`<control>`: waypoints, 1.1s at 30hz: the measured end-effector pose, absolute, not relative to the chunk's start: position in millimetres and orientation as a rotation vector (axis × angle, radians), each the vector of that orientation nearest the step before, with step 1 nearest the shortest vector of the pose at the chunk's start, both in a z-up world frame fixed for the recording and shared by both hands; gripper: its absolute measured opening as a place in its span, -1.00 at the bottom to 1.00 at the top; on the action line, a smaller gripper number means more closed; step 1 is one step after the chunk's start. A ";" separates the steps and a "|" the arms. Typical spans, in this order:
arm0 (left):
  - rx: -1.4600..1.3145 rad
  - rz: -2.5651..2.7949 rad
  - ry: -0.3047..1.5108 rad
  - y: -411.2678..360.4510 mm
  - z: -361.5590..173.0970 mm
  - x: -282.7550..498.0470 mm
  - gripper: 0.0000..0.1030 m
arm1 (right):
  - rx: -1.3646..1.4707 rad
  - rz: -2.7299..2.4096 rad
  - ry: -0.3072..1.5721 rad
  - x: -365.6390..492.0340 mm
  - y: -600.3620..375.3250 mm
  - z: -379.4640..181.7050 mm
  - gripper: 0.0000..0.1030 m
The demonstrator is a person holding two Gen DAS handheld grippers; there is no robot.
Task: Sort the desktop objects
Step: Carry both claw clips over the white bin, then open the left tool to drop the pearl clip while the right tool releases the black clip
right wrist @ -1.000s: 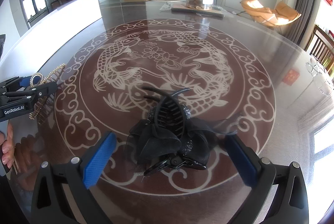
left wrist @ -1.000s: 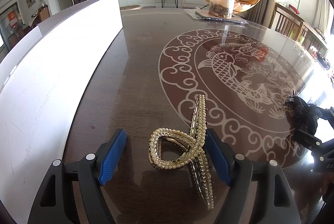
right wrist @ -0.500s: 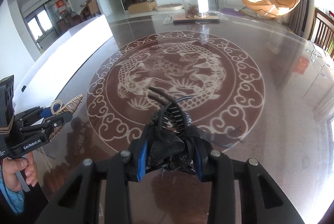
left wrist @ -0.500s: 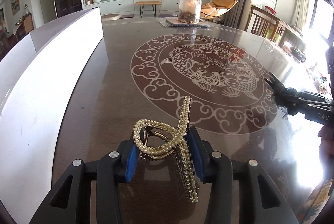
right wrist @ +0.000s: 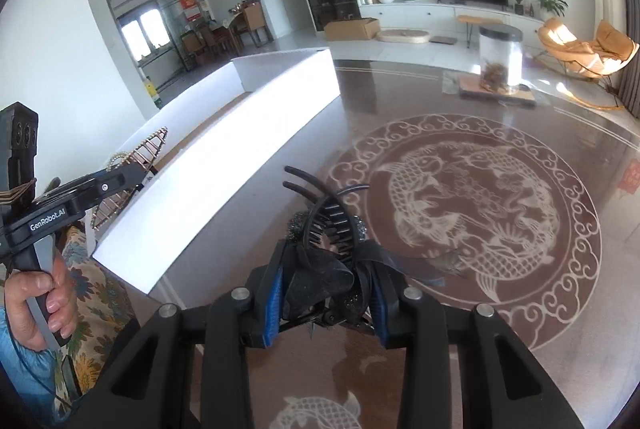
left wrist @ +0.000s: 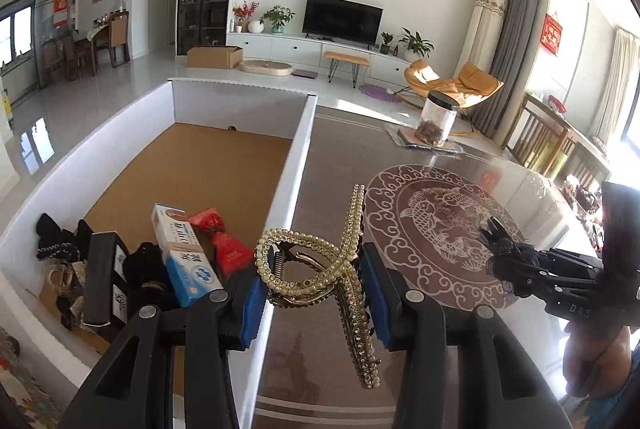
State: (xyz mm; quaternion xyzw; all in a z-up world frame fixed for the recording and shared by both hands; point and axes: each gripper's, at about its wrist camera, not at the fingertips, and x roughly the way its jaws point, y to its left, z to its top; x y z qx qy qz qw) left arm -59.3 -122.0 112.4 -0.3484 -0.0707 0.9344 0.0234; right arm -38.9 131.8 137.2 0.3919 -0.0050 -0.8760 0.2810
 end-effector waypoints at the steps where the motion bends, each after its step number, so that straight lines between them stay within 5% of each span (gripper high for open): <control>1: -1.104 2.926 -0.240 -142.5 114.5 -62.8 -0.14 | 1.019 -2.318 0.004 -43.0 109.4 147.0 -0.30; 8: -1.456 2.979 -0.328 -238.5 80.6 -87.5 -0.14 | 0.912 -2.084 0.169 -74.5 -65.0 188.7 -0.29; 14: -1.620 2.921 -0.357 -251.0 51.0 -108.0 -0.14 | 1.043 -2.086 0.409 -132.4 -166.0 154.4 -0.29; 18: -1.660 2.904 -0.283 -239.9 51.2 -115.1 -0.09 | 1.181 -2.051 0.402 -164.2 -184.2 126.3 -0.18; 19: -1.683 2.901 -0.266 -238.2 50.4 -116.5 -0.04 | 1.241 -2.036 0.402 -170.4 -184.9 117.9 0.11; 21: -1.705 2.924 -0.242 -238.1 54.5 -117.2 0.57 | 1.306 -2.018 0.376 -175.8 -181.9 106.4 0.47; 22: -1.698 2.953 -0.241 -238.6 57.3 -115.2 0.68 | 1.292 -2.018 0.364 -174.7 -178.7 106.6 0.48; 28: -1.630 3.118 -0.339 -251.9 85.0 -100.1 0.72 | 1.256 -2.043 0.416 -176.4 -171.9 135.9 0.74; 30: -1.666 3.117 -0.404 -258.1 93.5 -99.9 0.99 | 1.253 -2.041 0.445 -175.3 -170.0 146.7 0.82; 33: -1.692 3.159 -0.467 -261.7 105.0 -99.3 1.00 | 1.250 -2.032 0.482 -172.4 -167.0 157.2 0.83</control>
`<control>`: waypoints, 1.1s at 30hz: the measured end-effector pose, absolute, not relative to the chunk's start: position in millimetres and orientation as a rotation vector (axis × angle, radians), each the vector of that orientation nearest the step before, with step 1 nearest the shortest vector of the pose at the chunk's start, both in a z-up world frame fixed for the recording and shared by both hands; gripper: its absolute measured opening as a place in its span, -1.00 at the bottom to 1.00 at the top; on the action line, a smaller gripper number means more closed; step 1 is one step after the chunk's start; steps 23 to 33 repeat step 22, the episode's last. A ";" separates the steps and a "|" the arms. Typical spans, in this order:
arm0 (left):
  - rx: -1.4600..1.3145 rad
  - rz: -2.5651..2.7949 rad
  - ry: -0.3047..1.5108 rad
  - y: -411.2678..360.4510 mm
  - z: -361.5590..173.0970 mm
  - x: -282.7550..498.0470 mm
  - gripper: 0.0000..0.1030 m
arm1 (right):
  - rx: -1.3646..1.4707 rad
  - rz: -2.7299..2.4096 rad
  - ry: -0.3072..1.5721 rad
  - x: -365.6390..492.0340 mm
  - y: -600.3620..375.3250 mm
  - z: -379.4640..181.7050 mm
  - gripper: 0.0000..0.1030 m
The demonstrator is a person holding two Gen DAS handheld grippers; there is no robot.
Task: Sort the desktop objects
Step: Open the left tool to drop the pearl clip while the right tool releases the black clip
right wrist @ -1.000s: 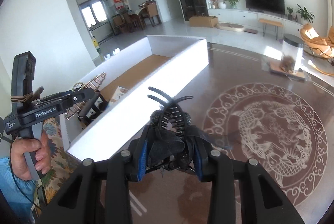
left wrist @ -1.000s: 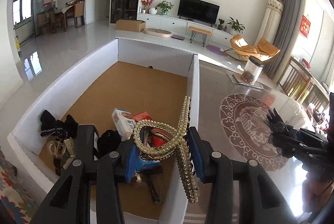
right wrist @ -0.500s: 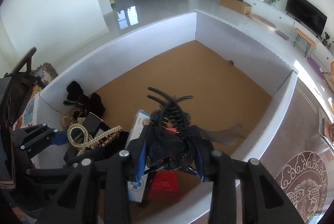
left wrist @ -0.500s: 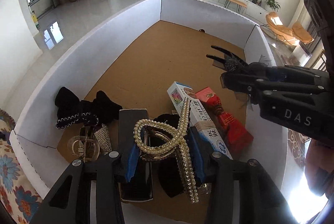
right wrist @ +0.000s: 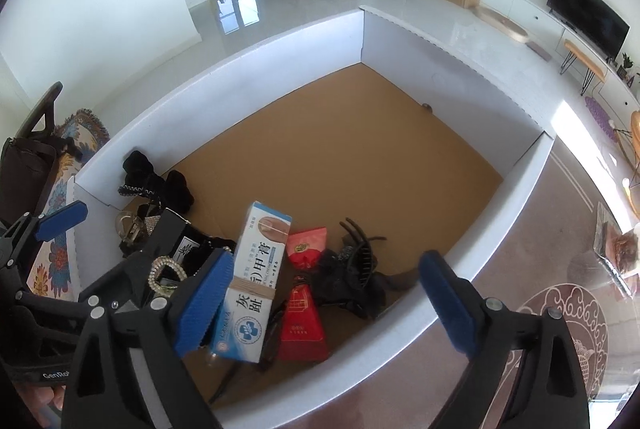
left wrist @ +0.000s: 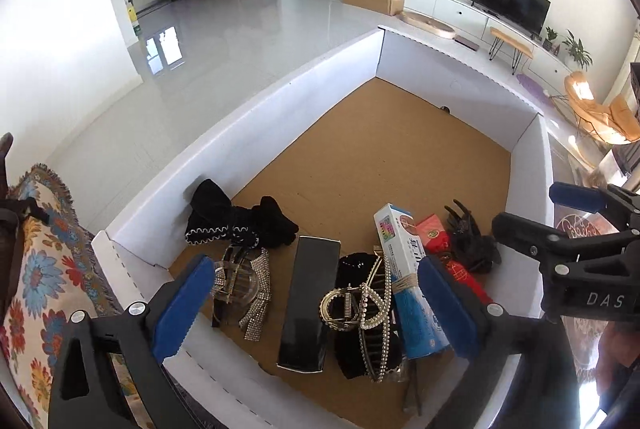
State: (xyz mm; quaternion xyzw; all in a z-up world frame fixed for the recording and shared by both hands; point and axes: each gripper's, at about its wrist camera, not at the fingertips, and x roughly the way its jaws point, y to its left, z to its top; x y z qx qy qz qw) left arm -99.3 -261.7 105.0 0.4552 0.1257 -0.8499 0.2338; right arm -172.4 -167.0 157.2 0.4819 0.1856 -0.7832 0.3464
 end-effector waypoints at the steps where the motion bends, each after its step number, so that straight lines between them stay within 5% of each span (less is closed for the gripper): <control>1: 1.230 -2.315 0.332 -260.9 109.1 -97.9 1.00 | 1.250 -2.031 0.495 -171.5 -166.0 159.2 0.83; 7: 1.149 -2.293 0.280 -249.9 135.8 -92.8 1.00 | 1.225 -2.027 0.525 -167.9 -161.0 169.6 0.83; 19: 1.111 -2.266 0.485 -254.4 127.0 -79.2 1.00 | 1.139 -2.052 0.534 -162.8 -152.3 179.7 0.83; 33: 1.058 -2.278 0.420 -247.7 130.2 -75.8 1.00 | 1.119 -2.052 0.542 -161.2 -153.3 181.7 0.83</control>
